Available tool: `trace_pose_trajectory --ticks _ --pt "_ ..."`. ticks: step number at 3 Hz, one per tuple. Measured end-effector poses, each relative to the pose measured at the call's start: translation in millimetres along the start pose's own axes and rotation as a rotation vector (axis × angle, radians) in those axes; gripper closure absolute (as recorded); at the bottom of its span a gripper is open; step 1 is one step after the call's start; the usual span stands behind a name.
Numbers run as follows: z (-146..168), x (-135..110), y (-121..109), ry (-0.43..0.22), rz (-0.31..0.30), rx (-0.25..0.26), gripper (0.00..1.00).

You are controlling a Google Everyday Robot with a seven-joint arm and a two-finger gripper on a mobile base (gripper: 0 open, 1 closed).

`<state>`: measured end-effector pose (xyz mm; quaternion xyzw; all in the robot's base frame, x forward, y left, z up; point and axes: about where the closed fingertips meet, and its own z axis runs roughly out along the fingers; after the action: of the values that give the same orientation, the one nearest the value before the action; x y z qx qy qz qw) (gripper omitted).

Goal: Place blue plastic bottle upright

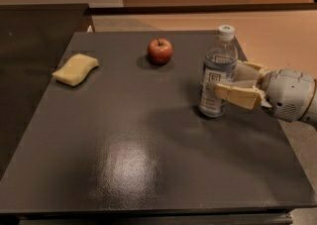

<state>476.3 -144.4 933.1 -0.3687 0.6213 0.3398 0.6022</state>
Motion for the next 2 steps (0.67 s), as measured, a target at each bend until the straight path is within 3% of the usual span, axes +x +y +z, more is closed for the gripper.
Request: trace_pose_trajectory --ticks 1,2 --pt "-1.4 6.7 2.3 -0.018 -0.014 -0.002 0.83" --pt "-2.6 11.7 3.5 -0.031 -0.026 0.002 0.59"
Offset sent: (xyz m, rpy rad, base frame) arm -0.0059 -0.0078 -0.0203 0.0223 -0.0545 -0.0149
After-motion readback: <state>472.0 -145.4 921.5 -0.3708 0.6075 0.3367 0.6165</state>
